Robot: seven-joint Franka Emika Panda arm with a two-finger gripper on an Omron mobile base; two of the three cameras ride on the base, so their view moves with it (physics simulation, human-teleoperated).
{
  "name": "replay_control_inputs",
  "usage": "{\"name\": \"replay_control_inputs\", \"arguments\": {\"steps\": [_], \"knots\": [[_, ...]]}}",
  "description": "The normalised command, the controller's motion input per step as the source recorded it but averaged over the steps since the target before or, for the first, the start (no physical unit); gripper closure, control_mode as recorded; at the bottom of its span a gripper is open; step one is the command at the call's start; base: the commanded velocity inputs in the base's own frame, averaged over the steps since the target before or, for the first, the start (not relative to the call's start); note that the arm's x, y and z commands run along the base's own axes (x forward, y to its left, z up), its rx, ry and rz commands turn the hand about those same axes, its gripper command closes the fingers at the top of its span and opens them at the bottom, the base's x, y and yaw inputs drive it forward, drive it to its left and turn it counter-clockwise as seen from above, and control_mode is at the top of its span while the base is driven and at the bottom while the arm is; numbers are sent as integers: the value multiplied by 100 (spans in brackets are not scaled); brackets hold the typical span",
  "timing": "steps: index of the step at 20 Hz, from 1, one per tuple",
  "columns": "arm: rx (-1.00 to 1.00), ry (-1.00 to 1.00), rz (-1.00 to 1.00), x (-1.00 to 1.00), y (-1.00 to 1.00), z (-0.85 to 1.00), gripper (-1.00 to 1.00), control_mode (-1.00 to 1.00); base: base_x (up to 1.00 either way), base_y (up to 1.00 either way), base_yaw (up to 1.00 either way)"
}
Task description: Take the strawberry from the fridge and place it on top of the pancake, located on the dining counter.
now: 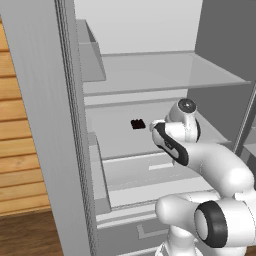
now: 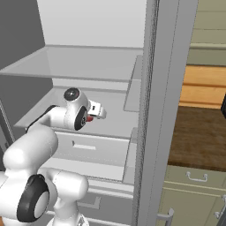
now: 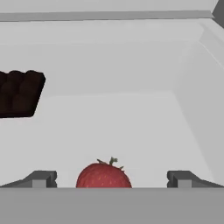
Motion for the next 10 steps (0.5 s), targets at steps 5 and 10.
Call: {"name": "replay_control_inputs", "arguments": {"steps": [5, 10], "knots": [[0, 0, 0, 0, 1, -21, -100, -100, 0, 0, 0], [0, 0, 0, 0, 0, -16, -100, -100, 0, 0, 0]]}}
